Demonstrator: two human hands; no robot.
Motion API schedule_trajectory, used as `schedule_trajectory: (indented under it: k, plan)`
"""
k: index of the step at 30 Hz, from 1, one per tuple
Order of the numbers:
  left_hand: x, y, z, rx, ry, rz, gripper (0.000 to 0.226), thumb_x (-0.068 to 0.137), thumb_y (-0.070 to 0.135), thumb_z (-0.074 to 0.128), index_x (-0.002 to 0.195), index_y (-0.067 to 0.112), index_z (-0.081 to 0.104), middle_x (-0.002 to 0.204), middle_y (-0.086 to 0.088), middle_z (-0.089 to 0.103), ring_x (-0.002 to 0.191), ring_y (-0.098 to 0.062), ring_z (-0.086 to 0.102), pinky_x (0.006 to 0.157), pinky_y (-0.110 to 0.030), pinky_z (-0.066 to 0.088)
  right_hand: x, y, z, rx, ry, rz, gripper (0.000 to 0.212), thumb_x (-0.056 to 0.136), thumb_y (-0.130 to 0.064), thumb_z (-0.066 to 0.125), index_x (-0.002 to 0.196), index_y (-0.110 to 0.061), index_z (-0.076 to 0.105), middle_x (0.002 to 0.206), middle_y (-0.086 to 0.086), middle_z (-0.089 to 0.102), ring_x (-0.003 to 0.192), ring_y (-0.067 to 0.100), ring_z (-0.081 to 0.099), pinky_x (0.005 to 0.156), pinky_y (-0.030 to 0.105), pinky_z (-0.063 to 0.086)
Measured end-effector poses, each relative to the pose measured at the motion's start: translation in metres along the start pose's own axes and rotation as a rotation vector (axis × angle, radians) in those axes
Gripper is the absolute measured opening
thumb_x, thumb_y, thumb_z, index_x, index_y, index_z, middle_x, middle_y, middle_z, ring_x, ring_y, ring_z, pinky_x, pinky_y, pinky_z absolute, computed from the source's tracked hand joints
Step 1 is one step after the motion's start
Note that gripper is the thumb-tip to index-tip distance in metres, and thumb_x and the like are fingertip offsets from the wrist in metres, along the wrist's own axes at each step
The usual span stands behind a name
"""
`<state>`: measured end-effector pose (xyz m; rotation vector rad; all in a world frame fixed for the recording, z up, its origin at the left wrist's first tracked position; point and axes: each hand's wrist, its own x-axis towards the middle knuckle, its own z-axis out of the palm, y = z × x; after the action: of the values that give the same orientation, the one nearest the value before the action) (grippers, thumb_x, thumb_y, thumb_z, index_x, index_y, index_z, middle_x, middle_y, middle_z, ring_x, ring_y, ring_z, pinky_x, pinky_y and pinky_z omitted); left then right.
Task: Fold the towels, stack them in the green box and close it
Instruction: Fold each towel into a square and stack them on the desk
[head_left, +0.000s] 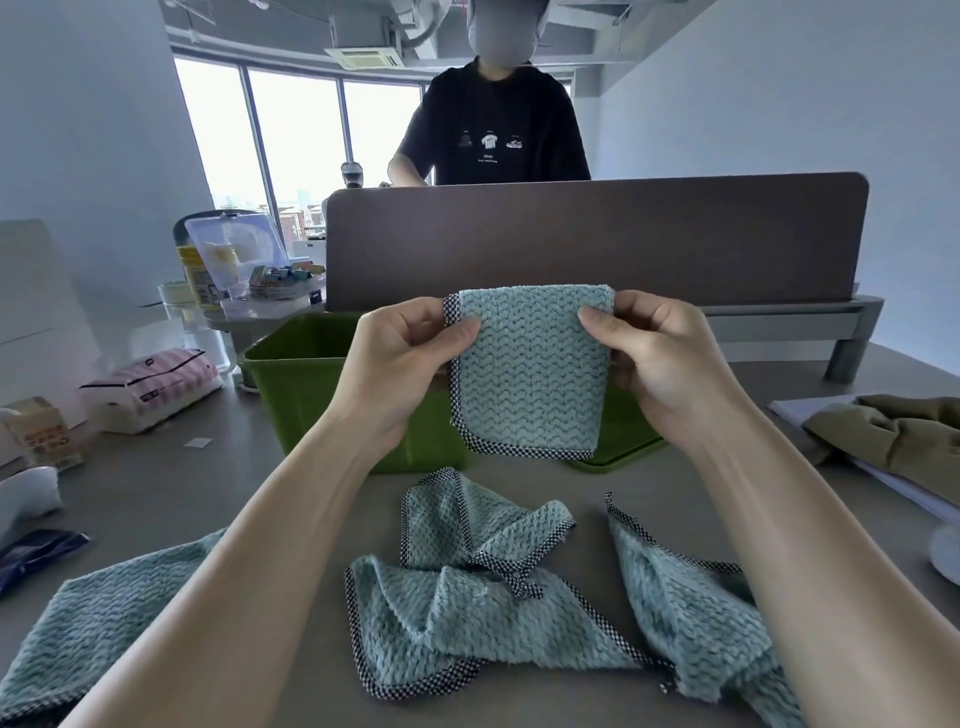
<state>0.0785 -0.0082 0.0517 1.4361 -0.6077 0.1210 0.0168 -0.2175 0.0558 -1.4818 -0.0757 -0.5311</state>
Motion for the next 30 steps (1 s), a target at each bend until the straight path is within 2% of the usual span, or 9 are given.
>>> schedule_trajectory:
  k: [4, 9, 13, 15, 17, 20, 25, 28, 30]
  plan:
    - [0.001, -0.0018, 0.0023, -0.011, 0.001, -0.019, 0.008, 0.093, 0.01, 0.064, 0.096, 0.009, 0.072, 0.087, -0.004, 0.077, 0.078, -0.013, 0.071, 0.068, -0.027, 0.057, 0.0003, 0.0013, 0.0011, -0.034, 0.05, -0.017, 0.009, 0.09, -0.011, 0.069, 0.092, -0.017, 0.076, 0.099, 0.007, 0.076, 0.094, 0.025, 0.071, 0.091, 0.053, 0.054]
    - [-0.001, -0.0042, 0.0059, -0.036, -0.009, -0.015, 0.015, 0.091, 0.009, 0.067, 0.106, 0.007, 0.07, 0.098, -0.007, 0.076, 0.09, -0.018, 0.071, 0.079, -0.033, 0.057, -0.0007, 0.0029, 0.0035, -0.029, 0.053, -0.04, 0.013, 0.096, -0.014, 0.063, 0.102, -0.016, 0.075, 0.101, 0.006, 0.077, 0.099, 0.024, 0.073, 0.092, 0.048, 0.057]
    - [-0.0007, -0.0048, 0.0068, -0.045, -0.011, 0.028, 0.031, 0.086, 0.003, 0.071, 0.116, 0.004, 0.065, 0.11, -0.011, 0.074, 0.104, -0.025, 0.07, 0.086, -0.035, 0.057, -0.0038, -0.0004, 0.0008, -0.029, -0.156, 0.034, 0.03, 0.087, -0.03, 0.071, 0.112, -0.014, 0.071, 0.108, 0.005, 0.076, 0.102, 0.025, 0.072, 0.083, 0.042, 0.058]
    - [-0.0004, -0.0051, 0.0068, -0.05, 0.007, 0.03, 0.031, 0.087, 0.003, 0.07, 0.117, 0.005, 0.065, 0.111, -0.011, 0.073, 0.106, -0.026, 0.07, 0.089, -0.037, 0.057, -0.0051, -0.0015, -0.002, -0.039, -0.28, 0.09, 0.041, 0.078, -0.031, 0.075, 0.114, -0.012, 0.069, 0.111, 0.006, 0.075, 0.103, 0.025, 0.072, 0.082, 0.042, 0.059]
    - [0.0, -0.0061, 0.0066, -0.062, 0.018, 0.025, 0.031, 0.087, 0.004, 0.07, 0.118, 0.005, 0.065, 0.112, -0.011, 0.073, 0.107, -0.026, 0.069, 0.09, -0.039, 0.056, -0.0055, -0.0002, -0.0031, -0.059, -0.341, 0.093, 0.042, 0.072, -0.025, 0.077, 0.11, -0.01, 0.07, 0.11, 0.006, 0.076, 0.102, 0.024, 0.072, 0.082, 0.041, 0.06]
    - [-0.0008, -0.0047, 0.007, -0.106, 0.011, -0.019, 0.029, 0.087, 0.01, 0.07, 0.115, 0.004, 0.067, 0.111, -0.011, 0.074, 0.104, -0.025, 0.07, 0.085, -0.035, 0.057, -0.0022, 0.0041, -0.0035, -0.055, -0.261, 0.03, 0.033, 0.07, -0.021, 0.076, 0.1, -0.01, 0.072, 0.1, 0.005, 0.077, 0.094, 0.022, 0.074, 0.073, 0.032, 0.06]
    - [-0.0028, -0.0027, 0.0078, -0.174, -0.065, -0.112, 0.02, 0.092, 0.013, 0.065, 0.109, 0.004, 0.069, 0.1, -0.009, 0.075, 0.086, -0.016, 0.072, 0.068, -0.025, 0.058, 0.0022, 0.0076, -0.0035, -0.014, -0.187, 0.011, 0.036, 0.072, -0.023, 0.077, 0.105, -0.008, 0.073, 0.105, 0.013, 0.076, 0.101, 0.03, 0.072, 0.089, 0.043, 0.057]
    - [-0.0002, -0.0061, 0.0067, -0.121, 0.005, -0.058, 0.018, 0.094, 0.012, 0.063, 0.106, 0.001, 0.07, 0.102, -0.013, 0.074, 0.091, -0.02, 0.07, 0.08, -0.032, 0.059, 0.0015, 0.007, -0.0031, -0.041, -0.19, 0.016, 0.037, 0.073, -0.026, 0.076, 0.105, -0.008, 0.072, 0.104, 0.012, 0.076, 0.097, 0.028, 0.073, 0.086, 0.044, 0.057]
    - [0.0018, -0.0088, 0.0057, -0.07, 0.056, -0.019, 0.021, 0.095, 0.014, 0.063, 0.102, -0.006, 0.068, 0.103, -0.023, 0.071, 0.092, -0.025, 0.065, 0.088, -0.043, 0.053, 0.0013, 0.0065, -0.0029, -0.047, -0.188, 0.02, 0.035, 0.076, -0.027, 0.075, 0.106, -0.008, 0.071, 0.104, 0.012, 0.076, 0.097, 0.028, 0.073, 0.082, 0.042, 0.058]
